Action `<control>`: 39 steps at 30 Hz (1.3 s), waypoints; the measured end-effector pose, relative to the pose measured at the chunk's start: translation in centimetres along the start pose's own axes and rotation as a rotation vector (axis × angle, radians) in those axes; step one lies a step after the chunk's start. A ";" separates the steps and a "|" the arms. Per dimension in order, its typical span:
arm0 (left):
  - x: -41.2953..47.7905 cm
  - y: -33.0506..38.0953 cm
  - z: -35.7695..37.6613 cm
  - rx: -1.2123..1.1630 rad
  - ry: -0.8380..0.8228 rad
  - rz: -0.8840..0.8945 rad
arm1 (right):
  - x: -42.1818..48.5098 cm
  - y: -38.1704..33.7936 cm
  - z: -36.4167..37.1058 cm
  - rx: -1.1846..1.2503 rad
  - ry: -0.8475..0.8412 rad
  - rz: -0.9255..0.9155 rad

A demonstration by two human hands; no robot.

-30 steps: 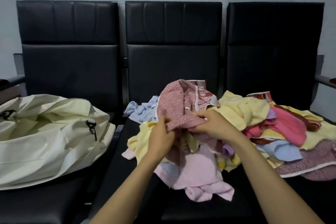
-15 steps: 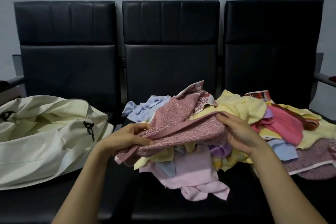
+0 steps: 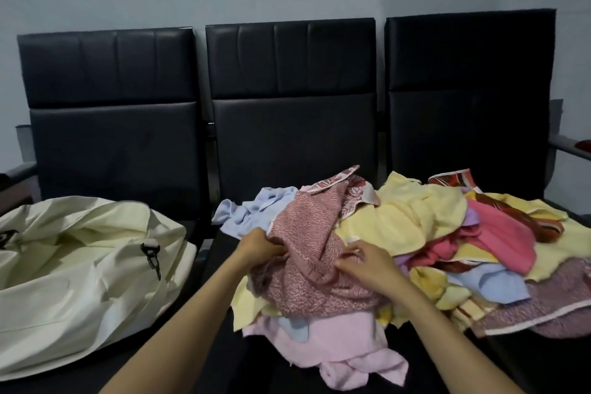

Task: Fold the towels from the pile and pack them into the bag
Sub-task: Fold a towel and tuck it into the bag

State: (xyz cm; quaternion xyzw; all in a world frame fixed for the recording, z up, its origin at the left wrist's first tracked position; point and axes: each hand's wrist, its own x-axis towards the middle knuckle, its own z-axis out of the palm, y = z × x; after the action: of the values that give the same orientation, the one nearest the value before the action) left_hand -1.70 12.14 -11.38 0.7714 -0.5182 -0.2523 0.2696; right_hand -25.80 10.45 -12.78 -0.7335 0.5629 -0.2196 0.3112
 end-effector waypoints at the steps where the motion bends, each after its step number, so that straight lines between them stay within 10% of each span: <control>1: 0.2 -0.2 0.1 -0.016 -0.001 0.004 | 0.0 -0.1 0.3 -0.052 -0.013 -0.001; 5: -0.8 0.8 -0.9 -0.389 0.120 0.105 | 0.7 -0.6 0.2 0.001 -0.009 0.000; 12: -0.7 3.6 -5.6 -0.785 0.350 0.058 | 4.5 -5.2 -4.9 0.895 0.176 0.126; 17: -2.2 2.9 -8.8 -0.243 0.526 0.255 | 2.9 -8.2 -9.5 0.211 0.454 -0.255; 22: -3.9 0.5 -9.2 0.651 -0.299 0.056 | -0.8 -7.4 -9.8 -0.623 -0.351 -0.111; 26: -4.6 0.2 -6.8 0.782 -0.429 0.048 | -1.2 -4.8 -7.5 -0.816 -0.578 0.057; 35: -3.5 2.0 -4.0 -0.234 0.146 0.318 | 1.9 -3.3 -6.5 0.019 0.228 -0.084; 39: -0.1 2.5 -1.4 -0.226 0.239 0.199 | 5.4 -2.0 -4.6 0.022 0.260 -0.012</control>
State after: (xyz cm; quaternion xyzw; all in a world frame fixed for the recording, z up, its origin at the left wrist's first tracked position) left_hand -2.43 11.68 -8.68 0.7054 -0.5247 -0.1878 0.4380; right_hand -26.05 4.65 -8.24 -0.6987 0.5916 -0.3212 0.2424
